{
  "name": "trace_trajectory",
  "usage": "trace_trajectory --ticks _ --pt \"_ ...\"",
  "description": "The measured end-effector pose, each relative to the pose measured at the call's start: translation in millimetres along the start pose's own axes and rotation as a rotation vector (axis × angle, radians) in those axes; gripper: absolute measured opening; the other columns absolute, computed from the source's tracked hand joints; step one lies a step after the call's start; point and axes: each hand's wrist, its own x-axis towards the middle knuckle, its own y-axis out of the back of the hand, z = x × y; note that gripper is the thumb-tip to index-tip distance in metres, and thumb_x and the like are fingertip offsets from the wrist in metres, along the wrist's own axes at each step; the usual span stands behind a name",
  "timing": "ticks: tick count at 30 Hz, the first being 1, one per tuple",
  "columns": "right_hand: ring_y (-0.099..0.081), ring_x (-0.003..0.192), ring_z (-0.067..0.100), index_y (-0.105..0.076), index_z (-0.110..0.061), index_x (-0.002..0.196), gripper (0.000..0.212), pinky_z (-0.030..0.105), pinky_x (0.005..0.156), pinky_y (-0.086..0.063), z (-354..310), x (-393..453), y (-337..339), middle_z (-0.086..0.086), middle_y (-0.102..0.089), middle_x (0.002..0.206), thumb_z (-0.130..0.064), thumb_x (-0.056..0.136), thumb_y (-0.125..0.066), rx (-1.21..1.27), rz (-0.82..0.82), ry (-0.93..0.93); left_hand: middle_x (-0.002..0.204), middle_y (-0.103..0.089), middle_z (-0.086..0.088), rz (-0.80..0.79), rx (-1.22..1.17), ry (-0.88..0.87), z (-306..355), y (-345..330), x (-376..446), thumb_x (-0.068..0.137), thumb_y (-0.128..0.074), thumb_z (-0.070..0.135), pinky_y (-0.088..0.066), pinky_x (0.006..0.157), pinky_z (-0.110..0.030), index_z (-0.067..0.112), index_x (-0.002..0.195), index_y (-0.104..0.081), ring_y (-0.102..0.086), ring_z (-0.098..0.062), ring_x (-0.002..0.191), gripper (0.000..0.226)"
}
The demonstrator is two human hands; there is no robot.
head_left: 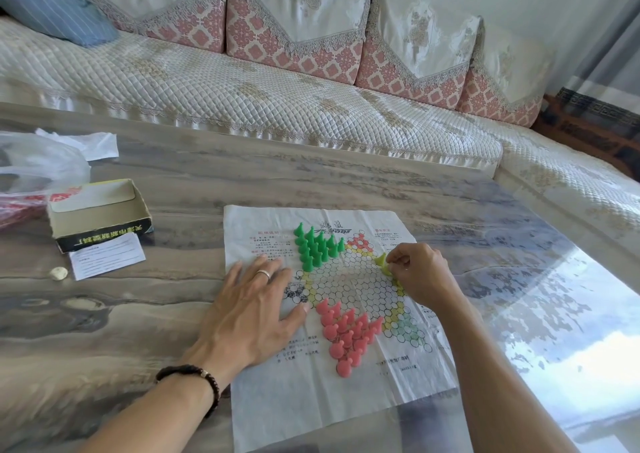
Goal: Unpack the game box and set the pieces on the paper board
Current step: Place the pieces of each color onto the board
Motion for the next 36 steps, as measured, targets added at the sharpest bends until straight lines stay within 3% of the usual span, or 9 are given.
trace_trajectory --ticks 7,12,16,24,27,31,36 --pt "-0.062 0.087 0.013 -0.067 -0.023 0.101 0.019 0.041 0.087 -0.050 -2.7 -2.6 4.5 -0.013 -0.066 0.083 -0.026 0.082 -0.068 0.016 0.021 0.001 0.157 -0.024 0.001 0.002 -0.004 0.000 -0.3 0.0 -1.2 0.090 -0.026 0.066 -0.004 0.119 -0.040 0.025 0.144 -0.033 -0.009 -0.016 0.147 0.068" --pt "-0.064 0.074 0.015 -0.070 -0.018 0.085 0.009 0.037 0.071 -0.057 -0.5 -7.5 13.2 -0.004 -0.066 0.077 -0.023 0.077 -0.071 -0.093 0.027 -0.011 0.157 -0.024 0.000 0.001 -0.008 -0.004 -0.6 0.0 -0.3 0.091 -0.029 0.064 -0.004 0.120 -0.040 0.024 0.145 -0.033 -0.010 -0.017 0.147 0.067" --pt "-0.063 0.074 0.018 -0.069 -0.017 0.084 0.007 0.037 0.072 -0.056 -2.4 -11.5 11.3 0.000 -0.066 0.077 -0.020 0.078 -0.070 -0.161 -0.046 -0.023 0.157 -0.025 0.000 0.000 -0.002 -0.009 -0.2 0.2 0.0 0.091 -0.029 0.064 -0.006 0.120 -0.041 0.023 0.144 -0.033 -0.011 -0.017 0.147 0.067" --pt "-0.063 0.078 0.022 -0.073 -0.009 0.087 0.025 0.031 0.068 -0.052 -0.9 -14.0 13.6 0.001 -0.069 0.083 0.002 0.081 -0.050 -0.107 -0.044 0.029 0.156 -0.025 0.001 0.003 -0.004 -0.010 -0.2 0.5 -0.9 0.090 -0.028 0.065 -0.007 0.120 -0.041 0.024 0.144 -0.033 -0.012 -0.017 0.147 0.067" --pt "-0.063 0.083 0.016 -0.073 -0.012 0.097 0.022 0.031 0.078 -0.053 1.1 -16.2 20.4 -0.001 -0.069 0.089 -0.003 0.086 -0.056 0.004 0.062 0.001 0.156 -0.027 0.000 0.002 -0.015 -0.005 -0.6 -1.0 0.0 0.087 -0.022 0.068 -0.008 0.120 -0.041 0.024 0.143 -0.035 -0.013 -0.017 0.146 0.072" --pt "-0.063 0.079 0.008 -0.074 -0.015 0.091 0.015 0.023 0.079 -0.050 5.3 -21.2 21.8 -0.007 -0.068 0.081 -0.005 0.083 -0.065 0.124 0.127 -0.032 0.154 -0.031 0.000 0.012 -0.016 -0.008 -1.5 -2.1 0.3 0.080 -0.012 0.071 -0.010 0.119 -0.042 0.024 0.142 -0.037 -0.016 -0.018 0.146 0.082" --pt "-0.060 0.073 -0.001 -0.074 -0.018 0.083 0.008 0.015 0.067 -0.047 12.8 -26.6 19.8 -0.012 -0.067 0.074 -0.011 0.080 -0.073 0.178 0.135 -0.050 0.154 -0.031 0.001 0.009 0.007 -0.007 -1.8 -2.7 0.6 0.079 -0.011 0.072 -0.011 0.119 -0.041 0.026 0.142 -0.037 -0.017 -0.017 0.145 0.082"
